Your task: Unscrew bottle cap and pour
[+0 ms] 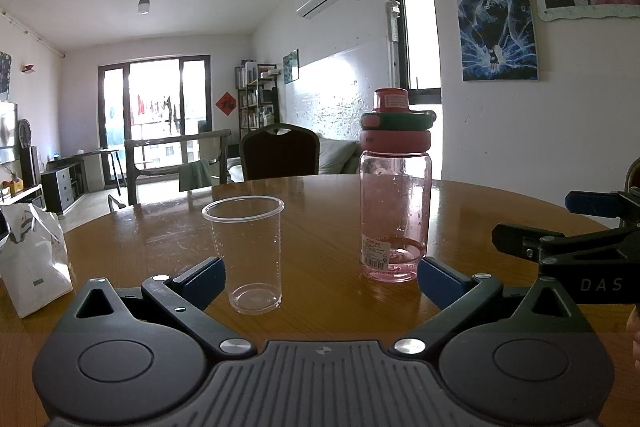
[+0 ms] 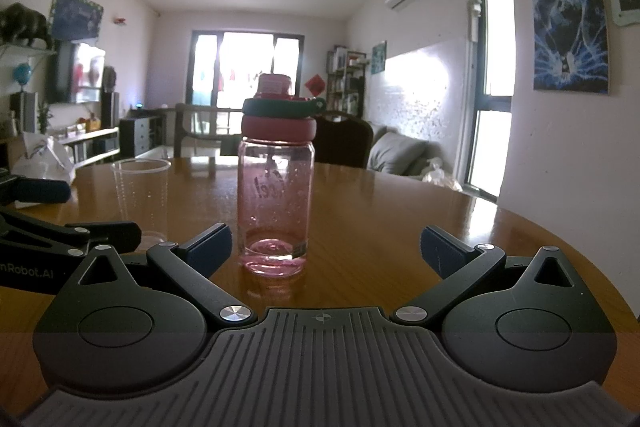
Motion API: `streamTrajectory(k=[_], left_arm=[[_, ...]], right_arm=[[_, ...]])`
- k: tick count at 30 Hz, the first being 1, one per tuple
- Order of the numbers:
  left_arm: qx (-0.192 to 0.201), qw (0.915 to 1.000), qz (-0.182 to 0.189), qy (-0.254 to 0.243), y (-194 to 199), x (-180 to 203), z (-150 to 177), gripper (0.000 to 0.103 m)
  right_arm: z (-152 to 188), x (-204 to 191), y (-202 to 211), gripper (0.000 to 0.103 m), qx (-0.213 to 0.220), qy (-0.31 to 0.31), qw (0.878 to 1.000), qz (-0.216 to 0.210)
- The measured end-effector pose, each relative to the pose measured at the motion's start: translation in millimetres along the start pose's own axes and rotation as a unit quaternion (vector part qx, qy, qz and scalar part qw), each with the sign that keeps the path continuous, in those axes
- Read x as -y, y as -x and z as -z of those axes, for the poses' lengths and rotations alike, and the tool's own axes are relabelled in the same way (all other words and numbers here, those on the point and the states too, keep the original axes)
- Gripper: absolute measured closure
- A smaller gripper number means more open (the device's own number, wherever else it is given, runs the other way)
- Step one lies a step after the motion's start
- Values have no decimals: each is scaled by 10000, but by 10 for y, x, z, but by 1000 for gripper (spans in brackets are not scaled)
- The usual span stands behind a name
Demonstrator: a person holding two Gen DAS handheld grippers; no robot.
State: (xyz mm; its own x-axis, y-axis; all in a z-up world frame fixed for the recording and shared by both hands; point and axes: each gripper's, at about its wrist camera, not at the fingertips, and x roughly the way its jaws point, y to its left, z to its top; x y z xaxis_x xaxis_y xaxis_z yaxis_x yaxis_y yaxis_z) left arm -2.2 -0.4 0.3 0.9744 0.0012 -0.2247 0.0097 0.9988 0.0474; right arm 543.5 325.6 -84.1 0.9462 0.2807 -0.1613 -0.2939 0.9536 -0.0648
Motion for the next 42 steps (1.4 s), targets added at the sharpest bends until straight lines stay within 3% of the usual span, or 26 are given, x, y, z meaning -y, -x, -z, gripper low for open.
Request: streamTrajectory(k=[42], left_arm=[[34, 10000, 10, -8, 32, -3, 26, 0]], right_arm=[[24, -57, -72, 0, 2, 18, 10000, 16]])
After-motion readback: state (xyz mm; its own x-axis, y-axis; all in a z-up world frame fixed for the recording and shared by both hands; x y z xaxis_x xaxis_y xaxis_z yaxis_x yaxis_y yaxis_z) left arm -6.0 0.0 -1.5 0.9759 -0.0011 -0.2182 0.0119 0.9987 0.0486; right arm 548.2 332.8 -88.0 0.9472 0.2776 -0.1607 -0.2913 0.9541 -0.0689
